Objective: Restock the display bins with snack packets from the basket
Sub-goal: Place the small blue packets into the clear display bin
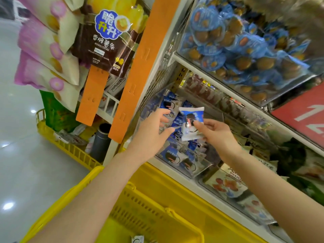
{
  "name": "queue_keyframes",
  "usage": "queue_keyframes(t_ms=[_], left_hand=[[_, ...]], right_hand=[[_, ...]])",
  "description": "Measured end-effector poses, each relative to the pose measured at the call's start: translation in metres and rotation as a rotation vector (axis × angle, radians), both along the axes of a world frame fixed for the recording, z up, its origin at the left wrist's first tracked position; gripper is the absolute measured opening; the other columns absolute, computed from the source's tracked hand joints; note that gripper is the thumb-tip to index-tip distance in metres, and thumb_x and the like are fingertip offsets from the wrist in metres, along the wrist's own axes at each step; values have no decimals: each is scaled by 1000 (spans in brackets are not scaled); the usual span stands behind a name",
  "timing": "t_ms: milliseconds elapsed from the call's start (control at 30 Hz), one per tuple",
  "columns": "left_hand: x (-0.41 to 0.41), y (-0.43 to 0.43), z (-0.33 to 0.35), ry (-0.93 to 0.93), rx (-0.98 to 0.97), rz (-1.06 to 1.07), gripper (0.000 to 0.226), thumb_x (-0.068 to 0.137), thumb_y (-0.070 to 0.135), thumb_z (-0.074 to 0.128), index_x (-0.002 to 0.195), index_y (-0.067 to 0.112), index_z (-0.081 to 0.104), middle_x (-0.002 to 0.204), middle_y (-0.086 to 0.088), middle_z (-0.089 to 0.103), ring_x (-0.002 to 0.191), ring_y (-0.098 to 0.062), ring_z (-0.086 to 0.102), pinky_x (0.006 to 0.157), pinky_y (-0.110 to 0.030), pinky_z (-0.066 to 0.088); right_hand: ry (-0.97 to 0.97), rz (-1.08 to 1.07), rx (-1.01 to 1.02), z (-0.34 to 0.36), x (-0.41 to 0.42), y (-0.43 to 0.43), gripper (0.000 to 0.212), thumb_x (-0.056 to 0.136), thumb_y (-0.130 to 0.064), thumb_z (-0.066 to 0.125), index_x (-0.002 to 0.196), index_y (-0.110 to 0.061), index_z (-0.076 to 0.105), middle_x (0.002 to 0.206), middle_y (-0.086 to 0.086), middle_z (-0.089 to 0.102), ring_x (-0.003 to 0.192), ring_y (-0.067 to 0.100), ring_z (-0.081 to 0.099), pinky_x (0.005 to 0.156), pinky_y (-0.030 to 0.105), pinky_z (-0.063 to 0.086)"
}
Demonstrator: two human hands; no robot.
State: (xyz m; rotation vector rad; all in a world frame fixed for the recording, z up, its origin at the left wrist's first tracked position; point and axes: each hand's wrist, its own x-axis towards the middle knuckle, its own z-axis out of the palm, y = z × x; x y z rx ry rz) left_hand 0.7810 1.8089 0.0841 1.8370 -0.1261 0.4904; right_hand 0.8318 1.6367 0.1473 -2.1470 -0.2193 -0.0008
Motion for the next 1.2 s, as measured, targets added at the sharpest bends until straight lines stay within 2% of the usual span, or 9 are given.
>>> queue_keyframes(t_ms=[100, 167, 233, 333, 467, 767, 1033, 1133, 1200], left_hand=[[12, 7, -10, -23, 399, 46, 41, 94, 31, 51, 132, 21, 42, 125, 3, 54, 115, -15, 48, 98, -33, 37], [19, 11, -19, -59, 666, 46, 36, 96, 34, 44, 130, 21, 45, 125, 2, 54, 117, -16, 47, 103, -34, 30], [24, 15, -28, -95, 802, 27, 33, 98, 34, 37, 126, 23, 49, 125, 5, 55, 118, -13, 46, 107, -32, 24], [28, 21, -34, -136, 782, 4, 33, 98, 34, 31, 118, 25, 56, 117, 9, 59, 111, -9, 48, 102, -27, 19], [32, 21, -37, -186, 701, 5, 46, 94, 38, 21, 106, 22, 62, 103, 8, 64, 99, -11, 53, 96, -26, 20], [31, 18, -39, -196, 709, 59, 39, 97, 31, 28, 99, 19, 65, 91, 4, 67, 88, -17, 58, 95, -38, 36], [33, 17, -40, -207, 685, 79, 29, 97, 27, 39, 98, 21, 67, 93, 7, 68, 87, -15, 57, 90, -30, 27], [33, 17, -38, -194, 658, 62, 25, 98, 25, 41, 98, 22, 66, 94, 8, 68, 88, -13, 55, 89, -28, 23], [33, 17, -38, -174, 661, 62, 26, 98, 27, 40, 100, 23, 65, 98, 8, 67, 92, -13, 54, 92, -27, 22]], right_hand=[[19, -166, -48, -1, 38, -9, 40, 83, -30, 68, 113, -4, 62, 107, 9, 68, 93, 19, 64, 81, 29, 51], [10, -194, -81, -5, 61, -9, 41, 83, -25, 70, 114, 0, 61, 111, 15, 66, 92, 21, 61, 83, 32, 50], [-47, -238, -169, -10, 82, -6, 43, 83, -25, 70, 116, 0, 59, 116, 15, 63, 97, 23, 58, 86, 32, 48], [-122, -276, -310, -17, 110, 0, 44, 87, -30, 65, 122, -5, 58, 120, 10, 60, 107, 23, 56, 87, 22, 40], [-117, -283, -382, -28, 145, 8, 47, 87, -27, 65, 126, -4, 54, 127, 14, 57, 117, 27, 53, 96, 28, 41], [-144, -222, -521, -46, 183, 21, 32, 88, -13, 63, 119, -6, 59, 119, 14, 62, 104, 27, 59, 81, 30, 44], [-212, -221, -627, -46, 178, 25, 28, 94, -17, 53, 122, -12, 57, 124, 8, 60, 107, 24, 57, 88, 31, 42], [-253, -146, -664, -40, 155, 31, 34, 99, -30, 42, 125, -8, 50, 117, 16, 58, 105, 32, 55, 87, 37, 42], [-302, -85, -660, -35, 128, 35, 39, 101, -34, 33, 119, -5, 50, 100, 17, 59, 94, 34, 57, 77, 36, 41]])
